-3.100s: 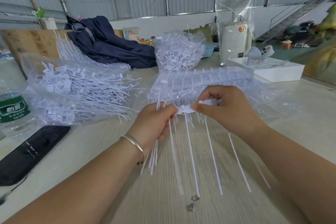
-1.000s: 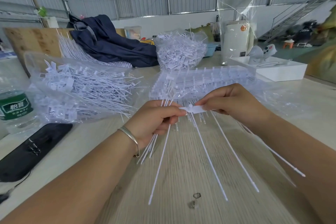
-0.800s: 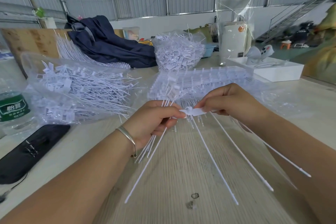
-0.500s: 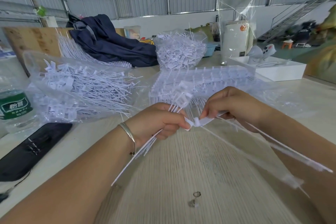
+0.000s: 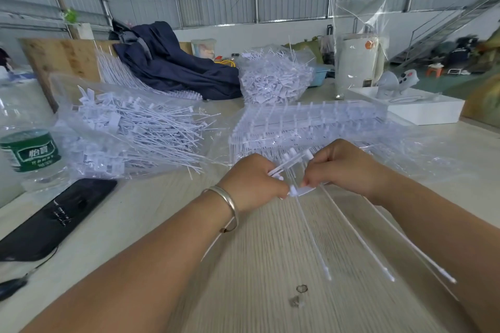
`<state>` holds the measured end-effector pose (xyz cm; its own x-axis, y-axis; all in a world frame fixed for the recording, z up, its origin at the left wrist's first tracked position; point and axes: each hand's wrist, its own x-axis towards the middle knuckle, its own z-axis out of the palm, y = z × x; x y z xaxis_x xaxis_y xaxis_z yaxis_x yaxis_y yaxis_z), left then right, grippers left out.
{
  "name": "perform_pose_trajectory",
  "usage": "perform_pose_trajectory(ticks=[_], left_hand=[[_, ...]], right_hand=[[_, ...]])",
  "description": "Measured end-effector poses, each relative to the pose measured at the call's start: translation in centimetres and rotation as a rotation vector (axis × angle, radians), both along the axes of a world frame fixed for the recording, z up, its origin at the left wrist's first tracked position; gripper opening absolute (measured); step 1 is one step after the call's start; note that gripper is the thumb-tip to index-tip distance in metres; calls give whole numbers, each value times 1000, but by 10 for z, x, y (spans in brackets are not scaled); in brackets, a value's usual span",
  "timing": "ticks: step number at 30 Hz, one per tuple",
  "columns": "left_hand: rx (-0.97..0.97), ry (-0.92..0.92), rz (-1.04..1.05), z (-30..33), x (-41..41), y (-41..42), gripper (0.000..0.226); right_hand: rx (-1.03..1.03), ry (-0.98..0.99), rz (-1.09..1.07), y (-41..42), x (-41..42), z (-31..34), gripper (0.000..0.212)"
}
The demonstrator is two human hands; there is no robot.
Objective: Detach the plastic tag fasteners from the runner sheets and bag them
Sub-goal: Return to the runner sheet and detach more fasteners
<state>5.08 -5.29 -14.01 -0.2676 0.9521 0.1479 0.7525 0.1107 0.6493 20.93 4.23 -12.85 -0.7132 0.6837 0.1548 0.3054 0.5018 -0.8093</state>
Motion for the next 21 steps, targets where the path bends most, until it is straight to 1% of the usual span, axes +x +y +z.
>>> perform_pose_trajectory(ticks=[3,6,10,12,16,21], left_hand=[[66,52,43,-5,-1,2,34],[117,145,122,-8,0,3,39],[180,208,219,-9,8,4,37],[206,237,262,-10,13,5,33],[209,287,285,-12,17,7,27],[204,307,295,-12,14,9,28]], right_hand=[[40,46,-33,-1,-3,-2,10],[64,80,-61,-1,-7,-4,17],[85,129,-82,4,-9,-7,17],[107,142,-73,4,-9,-9,20],[126,169,-70,5,-10,-12,33],[135,199,-39,4,-11,-13,37]])
